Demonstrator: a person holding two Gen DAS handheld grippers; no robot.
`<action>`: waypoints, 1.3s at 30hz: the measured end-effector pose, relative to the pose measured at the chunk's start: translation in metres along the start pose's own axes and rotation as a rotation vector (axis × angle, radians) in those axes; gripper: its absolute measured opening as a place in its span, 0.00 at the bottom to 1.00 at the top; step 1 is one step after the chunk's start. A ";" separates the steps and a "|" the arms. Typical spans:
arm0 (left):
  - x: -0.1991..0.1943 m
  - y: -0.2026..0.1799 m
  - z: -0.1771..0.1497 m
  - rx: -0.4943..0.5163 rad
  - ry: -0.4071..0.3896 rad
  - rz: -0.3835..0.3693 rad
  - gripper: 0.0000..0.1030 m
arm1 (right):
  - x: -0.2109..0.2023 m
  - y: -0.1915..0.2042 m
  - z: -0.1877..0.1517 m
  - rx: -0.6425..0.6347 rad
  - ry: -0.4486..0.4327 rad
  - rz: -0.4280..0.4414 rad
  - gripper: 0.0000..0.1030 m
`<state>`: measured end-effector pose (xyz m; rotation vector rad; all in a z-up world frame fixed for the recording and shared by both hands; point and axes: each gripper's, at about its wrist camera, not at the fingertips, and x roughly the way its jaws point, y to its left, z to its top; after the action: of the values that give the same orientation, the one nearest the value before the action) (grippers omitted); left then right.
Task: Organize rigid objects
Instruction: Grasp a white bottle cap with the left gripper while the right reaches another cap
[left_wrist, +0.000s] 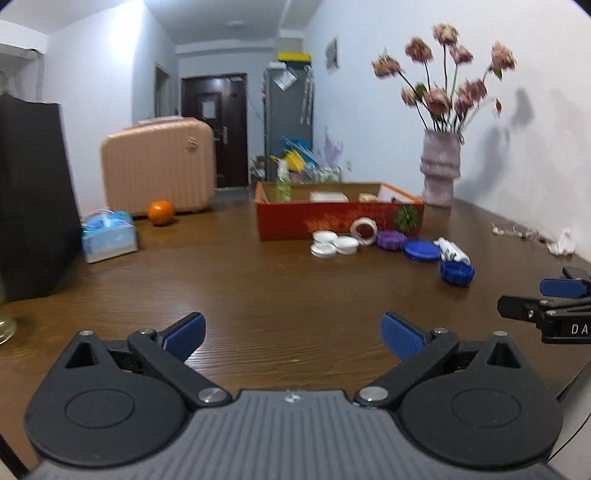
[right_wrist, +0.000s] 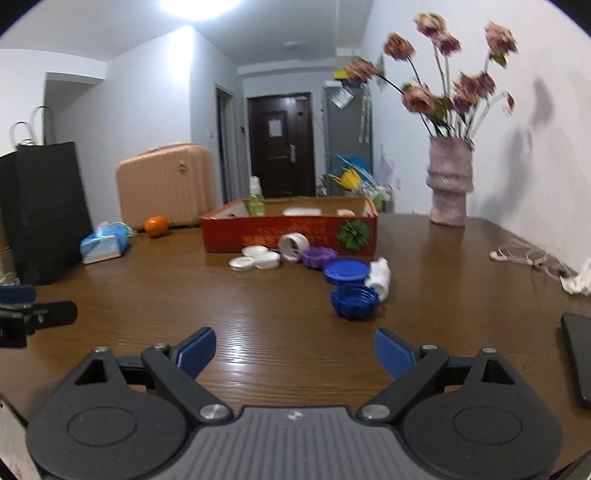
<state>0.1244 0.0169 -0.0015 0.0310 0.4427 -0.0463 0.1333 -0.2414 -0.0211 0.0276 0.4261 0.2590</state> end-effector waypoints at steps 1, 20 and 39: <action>0.009 -0.002 0.003 0.003 0.012 0.000 1.00 | 0.005 -0.004 0.000 0.010 0.008 -0.009 0.89; 0.275 -0.018 0.088 0.136 0.225 -0.175 0.61 | 0.222 -0.017 0.105 0.030 0.178 0.155 0.32; 0.170 0.001 0.046 0.142 0.219 -0.252 0.39 | 0.251 0.015 0.082 -0.105 0.318 0.155 0.04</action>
<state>0.2978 0.0096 -0.0330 0.1206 0.6596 -0.3245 0.3836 -0.1608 -0.0468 -0.0852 0.7276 0.4407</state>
